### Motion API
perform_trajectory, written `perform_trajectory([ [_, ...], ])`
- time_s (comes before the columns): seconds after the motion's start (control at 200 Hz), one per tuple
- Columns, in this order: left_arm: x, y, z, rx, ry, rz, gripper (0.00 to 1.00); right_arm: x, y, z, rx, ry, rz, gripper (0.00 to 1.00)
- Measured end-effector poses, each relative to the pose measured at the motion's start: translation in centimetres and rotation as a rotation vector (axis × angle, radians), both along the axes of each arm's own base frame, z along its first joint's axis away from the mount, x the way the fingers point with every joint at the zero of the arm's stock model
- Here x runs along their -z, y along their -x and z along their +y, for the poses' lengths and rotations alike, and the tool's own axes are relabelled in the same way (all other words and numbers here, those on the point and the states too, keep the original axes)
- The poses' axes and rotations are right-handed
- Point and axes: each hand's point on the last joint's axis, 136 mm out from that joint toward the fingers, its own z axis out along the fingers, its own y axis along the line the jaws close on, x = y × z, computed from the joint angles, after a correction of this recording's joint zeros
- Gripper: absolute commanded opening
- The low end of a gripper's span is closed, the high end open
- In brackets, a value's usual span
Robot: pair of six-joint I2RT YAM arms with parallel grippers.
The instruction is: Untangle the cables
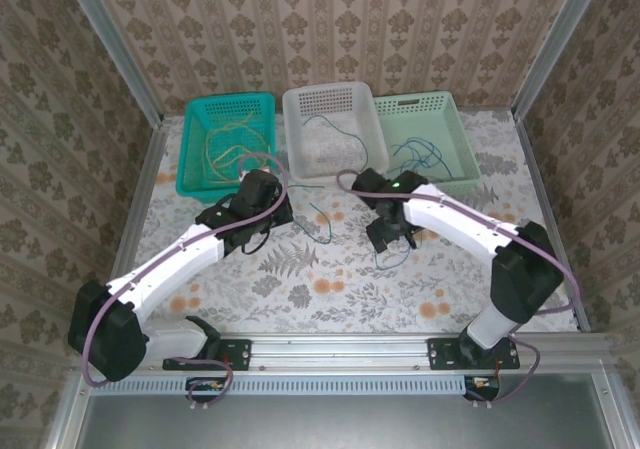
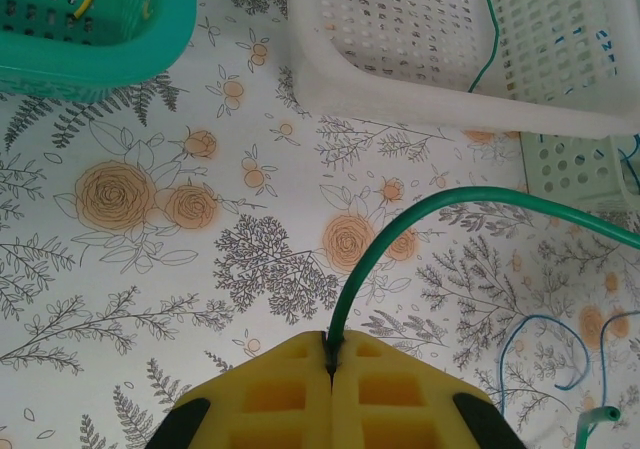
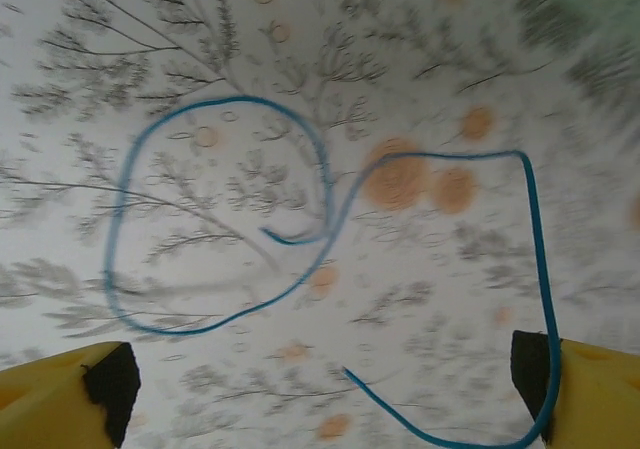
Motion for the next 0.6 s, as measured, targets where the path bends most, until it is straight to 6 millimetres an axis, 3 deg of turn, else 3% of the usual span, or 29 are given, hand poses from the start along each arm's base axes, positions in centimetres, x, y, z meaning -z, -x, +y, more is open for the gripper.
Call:
perform_trajectory([
  [0.13,0.0,-0.1,0.1,-0.001,-0.008,-0.005,0.00,0.3,-0.1,-1.0,-0.079,0.236,-0.028,1.00],
  [0.33,0.1,-0.1,0.8,-0.014,-0.009,-0.008,0.00,-2.0,-0.9,-1.9,-0.103,0.336,-0.138,1.00],
  [0.44,0.1,0.0,1.2,-0.020,-0.007,-0.009,0.00,-2.2,-0.6,-0.5,-0.117,0.234,-0.150,1.00],
  [0.6,0.1,0.1,1.2,-0.019,-0.006,-0.013,0.00,-2.9,0.9,2.5,-0.108,-0.125,-0.149,1.00],
])
